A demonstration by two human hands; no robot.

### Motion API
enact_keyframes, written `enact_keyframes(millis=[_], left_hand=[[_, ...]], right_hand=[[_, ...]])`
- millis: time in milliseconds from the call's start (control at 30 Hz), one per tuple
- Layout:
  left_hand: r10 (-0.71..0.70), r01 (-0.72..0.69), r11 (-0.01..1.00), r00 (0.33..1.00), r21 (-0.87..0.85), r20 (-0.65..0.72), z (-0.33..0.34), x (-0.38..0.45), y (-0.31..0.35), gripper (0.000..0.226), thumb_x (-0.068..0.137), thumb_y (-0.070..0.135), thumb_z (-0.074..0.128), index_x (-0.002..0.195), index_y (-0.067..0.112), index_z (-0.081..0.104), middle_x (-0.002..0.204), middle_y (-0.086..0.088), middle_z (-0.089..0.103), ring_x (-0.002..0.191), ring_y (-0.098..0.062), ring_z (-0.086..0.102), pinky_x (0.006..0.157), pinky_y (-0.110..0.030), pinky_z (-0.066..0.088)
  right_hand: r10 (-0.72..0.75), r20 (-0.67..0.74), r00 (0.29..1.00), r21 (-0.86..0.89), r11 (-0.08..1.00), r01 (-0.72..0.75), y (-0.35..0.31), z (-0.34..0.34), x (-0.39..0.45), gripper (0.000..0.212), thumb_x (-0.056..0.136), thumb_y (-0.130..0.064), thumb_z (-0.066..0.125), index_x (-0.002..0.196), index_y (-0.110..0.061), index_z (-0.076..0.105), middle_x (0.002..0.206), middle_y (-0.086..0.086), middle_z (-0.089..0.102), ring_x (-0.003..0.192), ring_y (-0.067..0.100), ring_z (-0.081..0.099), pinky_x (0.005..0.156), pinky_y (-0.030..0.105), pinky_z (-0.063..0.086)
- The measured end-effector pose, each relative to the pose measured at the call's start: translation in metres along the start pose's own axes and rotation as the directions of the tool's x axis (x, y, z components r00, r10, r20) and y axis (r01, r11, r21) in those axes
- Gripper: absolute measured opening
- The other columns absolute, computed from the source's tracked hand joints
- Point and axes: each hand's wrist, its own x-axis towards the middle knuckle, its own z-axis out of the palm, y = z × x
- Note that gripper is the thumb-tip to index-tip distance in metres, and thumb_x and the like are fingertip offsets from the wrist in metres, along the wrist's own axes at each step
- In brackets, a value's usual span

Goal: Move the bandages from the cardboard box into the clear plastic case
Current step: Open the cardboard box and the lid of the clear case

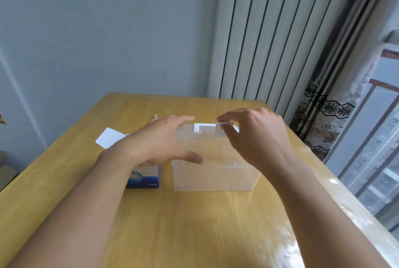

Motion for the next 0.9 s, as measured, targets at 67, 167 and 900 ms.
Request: enact_keyframes(millis=[67,167,900], left_hand=[[-0.017,0.018,0.998,1.000,-0.054,0.022,-0.004,0.000,-0.004,0.107,0.061,0.070,0.081,0.152,0.056,0.026,0.157,0.027,0.032,0.157,-0.022,0.000,0.125,-0.045,0.011],[-0.005,-0.010,0.991,0.994,-0.136,-0.108,-0.001,0.011,-0.011,0.080,0.074,0.074,0.067,0.145,0.050,0.040,0.147,0.022,0.049,0.143,-0.021,0.039,0.120,-0.046,0.029],[-0.339,0.356,0.928,0.929,-0.107,0.150,-0.004,0.102,-0.006,0.019,0.100,0.004,0.044,0.102,0.003,0.063,0.091,-0.013,0.055,0.075,-0.025,0.045,0.058,-0.027,0.031]], right_hand=[[0.048,-0.141,0.989,0.062,0.997,-0.040,0.000,0.004,0.001,0.007,0.088,-0.032,0.075,0.092,-0.034,0.079,0.087,-0.013,0.073,0.079,0.014,0.065,0.059,0.024,0.040],[0.120,-0.170,0.978,0.192,0.978,-0.086,0.001,0.004,0.001,0.030,0.082,-0.035,0.081,0.111,-0.029,0.075,0.100,-0.008,0.064,0.091,0.016,0.059,0.072,0.027,0.043],[-0.071,0.645,0.761,0.283,0.947,-0.151,-0.011,0.008,-0.007,0.017,0.078,-0.029,0.085,0.094,-0.032,0.080,0.086,-0.016,0.076,0.083,0.003,0.065,0.073,0.026,0.056]])
